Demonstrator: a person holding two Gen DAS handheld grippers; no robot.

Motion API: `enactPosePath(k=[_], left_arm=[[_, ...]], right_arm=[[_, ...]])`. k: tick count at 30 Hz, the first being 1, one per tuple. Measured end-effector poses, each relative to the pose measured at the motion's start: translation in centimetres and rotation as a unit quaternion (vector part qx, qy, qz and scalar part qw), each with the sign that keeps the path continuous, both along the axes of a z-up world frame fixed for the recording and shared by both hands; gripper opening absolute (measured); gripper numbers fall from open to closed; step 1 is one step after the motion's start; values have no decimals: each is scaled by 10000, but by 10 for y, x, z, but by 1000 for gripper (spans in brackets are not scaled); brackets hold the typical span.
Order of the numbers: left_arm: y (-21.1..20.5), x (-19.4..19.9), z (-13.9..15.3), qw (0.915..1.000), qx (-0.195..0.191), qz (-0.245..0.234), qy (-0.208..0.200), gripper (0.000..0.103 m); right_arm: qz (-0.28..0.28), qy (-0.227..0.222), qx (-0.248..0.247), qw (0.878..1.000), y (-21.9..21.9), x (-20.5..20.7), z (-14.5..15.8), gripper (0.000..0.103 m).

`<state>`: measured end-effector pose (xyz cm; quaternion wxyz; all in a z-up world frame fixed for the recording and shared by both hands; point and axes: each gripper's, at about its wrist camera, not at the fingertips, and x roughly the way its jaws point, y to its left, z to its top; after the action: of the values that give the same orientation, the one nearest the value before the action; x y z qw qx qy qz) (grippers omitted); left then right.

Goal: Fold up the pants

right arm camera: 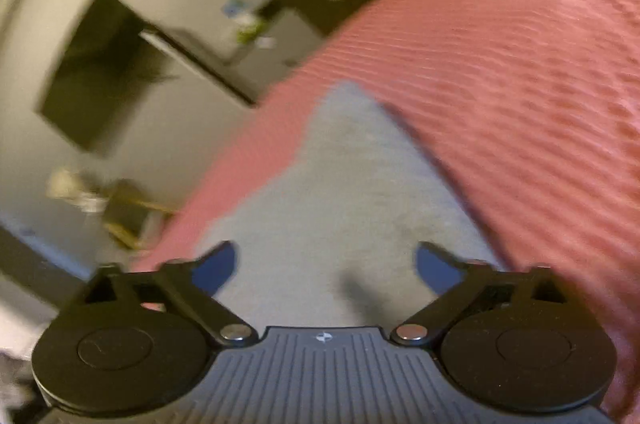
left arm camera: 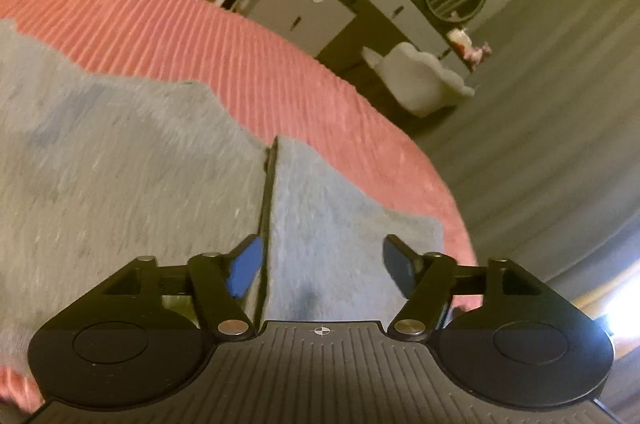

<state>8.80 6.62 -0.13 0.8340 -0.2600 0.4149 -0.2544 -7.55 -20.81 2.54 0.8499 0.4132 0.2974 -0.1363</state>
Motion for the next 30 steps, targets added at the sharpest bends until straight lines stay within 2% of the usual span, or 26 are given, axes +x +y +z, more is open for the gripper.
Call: enactPosePath(k=[3, 5, 7, 9, 13, 14, 16, 17, 19, 22, 24, 28, 30], left_arm=[[-14, 6, 1, 9998, 199, 21, -82, 86], [-24, 16, -2, 9994, 325, 52, -103, 87], [-38, 33, -6, 9996, 285, 27, -72, 87], [-45, 46, -12, 9996, 221, 93, -117, 87], [-45, 64, -28, 9999, 0, 102, -129, 87], [-47, 68, -33, 10000, 33, 22, -86, 87], [-49, 71, -48, 9994, 344, -84, -26, 86], [-48, 71, -57, 9988, 455, -173, -63, 83], [-47, 63, -63, 9969, 581, -345, -406, 78], [-59, 58, -53, 9914, 1110, -412, -555, 66], [-62, 54, -52, 9885, 1274, -446, -688, 56], [-60, 54, -51, 9897, 1112, -540, -719, 34], [-58, 54, -49, 9900, 1042, -577, -758, 29]], right_arm=[[77, 88, 6, 9999, -6, 4, -9, 83], [169, 26, -46, 9998, -4, 5, -9, 88], [291, -5, -180, 9994, 1, 7, -13, 96], [512, 43, -448, 9977, 9, 11, -14, 100], [679, 164, -759, 9947, 16, 15, -15, 100], [676, 142, -753, 9948, 16, 14, -15, 100], [620, 86, -688, 9957, 14, 13, -16, 100], [584, 59, -666, 9961, 13, 13, -17, 100], [576, 67, -709, 9958, 14, 15, -19, 101], [666, 153, -984, 9928, 21, 24, -21, 101], [727, 181, -1192, 9900, 25, 28, -22, 101], [739, 177, -1395, 9873, 28, 31, -23, 101], [756, 185, -1472, 9860, 30, 32, -24, 101]])
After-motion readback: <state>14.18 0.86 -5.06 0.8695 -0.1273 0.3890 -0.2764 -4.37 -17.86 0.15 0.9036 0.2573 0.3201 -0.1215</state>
